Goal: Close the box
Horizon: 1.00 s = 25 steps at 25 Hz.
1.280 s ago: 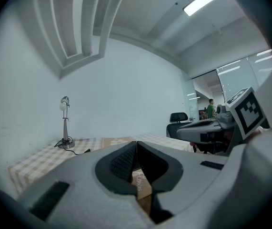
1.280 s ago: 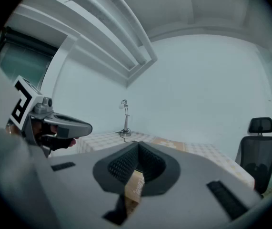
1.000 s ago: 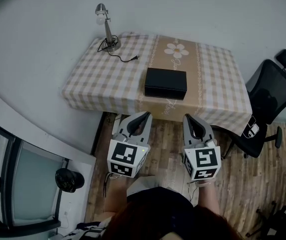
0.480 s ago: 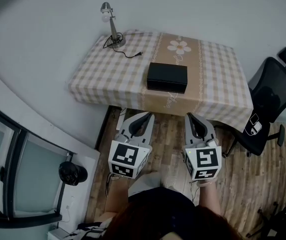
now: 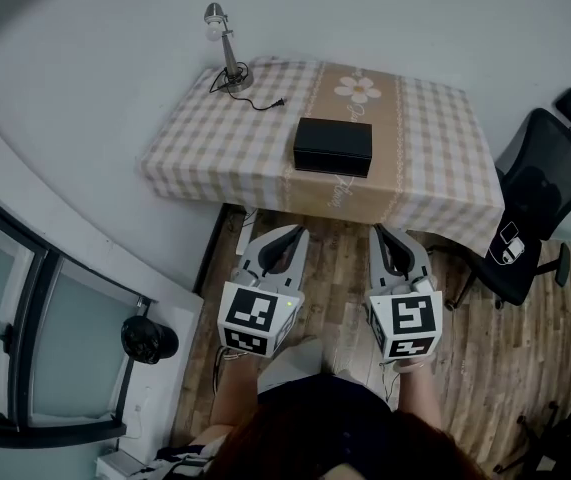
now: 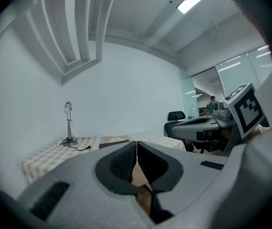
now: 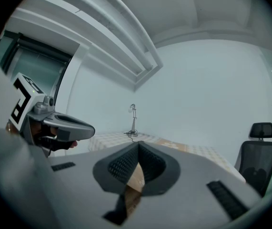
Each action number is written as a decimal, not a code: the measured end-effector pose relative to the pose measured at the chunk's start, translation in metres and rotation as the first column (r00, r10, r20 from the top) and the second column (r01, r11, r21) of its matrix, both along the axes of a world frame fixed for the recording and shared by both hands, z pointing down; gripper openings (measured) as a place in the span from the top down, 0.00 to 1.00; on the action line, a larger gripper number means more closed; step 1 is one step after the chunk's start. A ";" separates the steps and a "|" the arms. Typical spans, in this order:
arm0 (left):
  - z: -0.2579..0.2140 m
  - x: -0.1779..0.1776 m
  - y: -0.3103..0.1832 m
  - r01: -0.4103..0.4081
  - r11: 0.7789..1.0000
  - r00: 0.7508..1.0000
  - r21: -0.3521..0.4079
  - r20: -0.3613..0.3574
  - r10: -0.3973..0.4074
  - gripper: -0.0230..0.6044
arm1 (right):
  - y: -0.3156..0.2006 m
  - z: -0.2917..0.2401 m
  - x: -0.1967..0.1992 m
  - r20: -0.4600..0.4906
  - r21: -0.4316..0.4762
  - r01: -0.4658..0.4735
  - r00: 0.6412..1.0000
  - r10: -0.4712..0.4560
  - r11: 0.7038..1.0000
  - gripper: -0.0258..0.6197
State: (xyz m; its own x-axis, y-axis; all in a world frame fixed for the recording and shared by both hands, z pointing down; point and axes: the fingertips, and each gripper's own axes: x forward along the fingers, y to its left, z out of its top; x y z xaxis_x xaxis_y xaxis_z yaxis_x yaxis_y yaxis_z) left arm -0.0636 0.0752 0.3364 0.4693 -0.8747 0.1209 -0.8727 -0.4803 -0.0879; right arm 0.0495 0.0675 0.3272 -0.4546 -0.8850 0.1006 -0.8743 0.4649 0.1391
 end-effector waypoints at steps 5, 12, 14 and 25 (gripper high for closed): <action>-0.003 0.002 0.008 -0.010 1.000 1.000 -0.001 -0.023 0.010 0.92 | 0.007 0.001 0.000 -0.012 -0.005 0.010 1.000 -0.010 1.000 0.93; -0.002 0.007 0.019 0.002 1.000 1.000 -0.007 -0.004 -0.002 0.92 | 0.017 0.002 0.009 0.001 -0.016 0.007 1.000 -0.007 1.000 0.93; -0.002 0.008 0.022 0.004 1.000 1.000 -0.008 -0.002 -0.004 0.92 | 0.020 0.003 0.011 0.005 -0.019 0.007 1.000 -0.007 1.000 0.93; 0.005 0.009 0.036 0.008 1.000 1.000 -0.022 0.013 -0.007 0.92 | 0.029 0.008 0.013 0.018 -0.036 0.013 1.000 -0.012 0.999 0.93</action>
State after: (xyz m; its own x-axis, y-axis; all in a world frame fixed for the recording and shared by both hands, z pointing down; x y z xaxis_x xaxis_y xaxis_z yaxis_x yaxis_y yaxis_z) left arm -0.0543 0.1108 0.3410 0.4610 -0.8752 0.1465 -0.8751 -0.4758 -0.0883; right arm 0.0629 0.0963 0.3350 -0.4673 -0.8752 0.1246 -0.8707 0.4801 0.1067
